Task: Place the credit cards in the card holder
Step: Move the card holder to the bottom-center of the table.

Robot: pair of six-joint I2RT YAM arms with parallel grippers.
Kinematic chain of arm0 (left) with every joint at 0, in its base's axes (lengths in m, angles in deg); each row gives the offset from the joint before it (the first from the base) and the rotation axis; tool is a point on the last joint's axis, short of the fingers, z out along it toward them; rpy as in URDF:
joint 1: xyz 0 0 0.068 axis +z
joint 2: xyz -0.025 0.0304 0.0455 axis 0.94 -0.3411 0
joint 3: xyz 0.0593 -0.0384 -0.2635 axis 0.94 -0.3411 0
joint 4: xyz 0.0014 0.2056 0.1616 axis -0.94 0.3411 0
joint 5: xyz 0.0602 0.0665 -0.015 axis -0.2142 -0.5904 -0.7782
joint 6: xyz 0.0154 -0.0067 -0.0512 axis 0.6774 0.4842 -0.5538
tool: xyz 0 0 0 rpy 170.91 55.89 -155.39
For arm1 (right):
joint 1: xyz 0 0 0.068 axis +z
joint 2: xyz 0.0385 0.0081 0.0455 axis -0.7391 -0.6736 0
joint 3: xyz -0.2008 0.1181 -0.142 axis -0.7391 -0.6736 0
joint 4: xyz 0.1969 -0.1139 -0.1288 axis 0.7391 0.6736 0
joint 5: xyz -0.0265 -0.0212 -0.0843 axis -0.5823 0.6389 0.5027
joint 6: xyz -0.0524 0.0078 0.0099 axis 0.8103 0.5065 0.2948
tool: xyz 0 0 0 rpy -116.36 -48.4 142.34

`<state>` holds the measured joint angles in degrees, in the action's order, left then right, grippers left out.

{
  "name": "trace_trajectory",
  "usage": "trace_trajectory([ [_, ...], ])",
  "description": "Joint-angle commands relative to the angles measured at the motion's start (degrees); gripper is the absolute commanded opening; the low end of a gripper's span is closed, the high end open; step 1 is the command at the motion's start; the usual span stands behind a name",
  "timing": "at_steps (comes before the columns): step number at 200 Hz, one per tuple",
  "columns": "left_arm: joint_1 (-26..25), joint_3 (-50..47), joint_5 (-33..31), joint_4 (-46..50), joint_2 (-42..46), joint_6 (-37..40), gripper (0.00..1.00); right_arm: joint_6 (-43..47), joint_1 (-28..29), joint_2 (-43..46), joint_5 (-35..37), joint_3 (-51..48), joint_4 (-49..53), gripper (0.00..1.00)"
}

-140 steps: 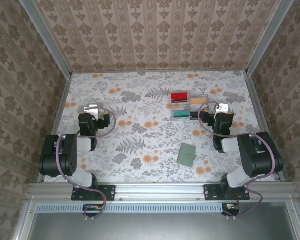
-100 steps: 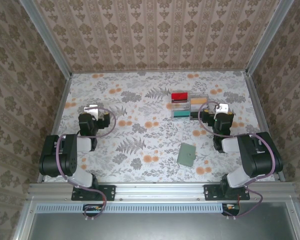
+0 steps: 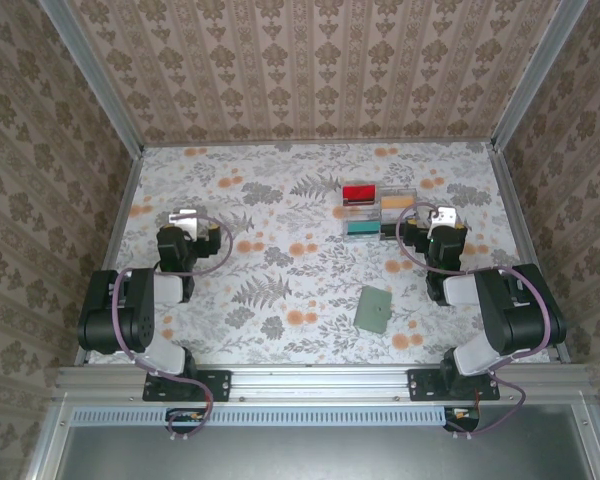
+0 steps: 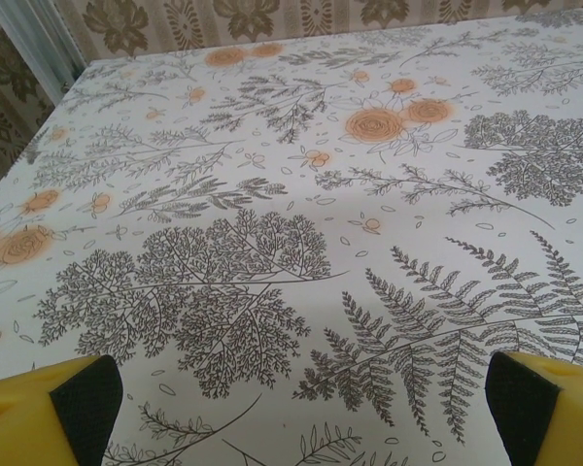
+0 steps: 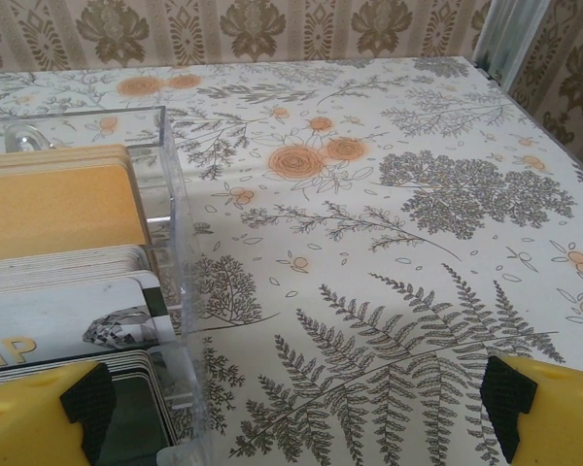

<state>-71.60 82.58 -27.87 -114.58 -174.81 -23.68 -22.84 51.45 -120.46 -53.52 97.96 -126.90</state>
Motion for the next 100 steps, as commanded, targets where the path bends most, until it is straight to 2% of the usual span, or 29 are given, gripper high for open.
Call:
trace_trajectory([
  [1,-0.56,-1.49,0.61,-3.41,0.97,1.65,1.00,1.11,0.40,0.66,-1.46,0.73,-0.96,1.00],
  [36,-0.79,-3.48,0.46,-6.34,1.80,1.92,1.00,2.04,1.04,2.65,-1.84,-0.73,-2.13,1.00],
  [50,-0.92,-5.00,-0.47,-8.37,3.30,1.87,1.00,2.04,1.20,6.44,-0.92,0.06,2.11,1.00],
  [57,-0.97,-5.51,-1.78,-8.18,5.06,1.43,1.00,0.91,1.30,10.53,-0.38,2.61,10.99,1.00],
  [64,-0.95,-5.61,-2.47,-5.59,7.68,0.88,1.00,-2.31,1.14,13.91,0.95,6.88,24.48,0.99],
  [80,-0.80,-3.65,-3.33,5.72,14.62,-1.52,1.00,-14.41,1.13,16.44,8.20,19.53,54.67,1.00],
  [90,-0.62,-1.50,-4.03,13.28,18.14,-4.37,1.00,-19.45,1.13,16.32,7.98,26.08,68.84,1.00],
  [100,-0.50,0.49,-4.36,20.31,21.33,-7.74,1.00,-22.00,1.13,16.03,5.37,30.07,77.88,1.00],
])
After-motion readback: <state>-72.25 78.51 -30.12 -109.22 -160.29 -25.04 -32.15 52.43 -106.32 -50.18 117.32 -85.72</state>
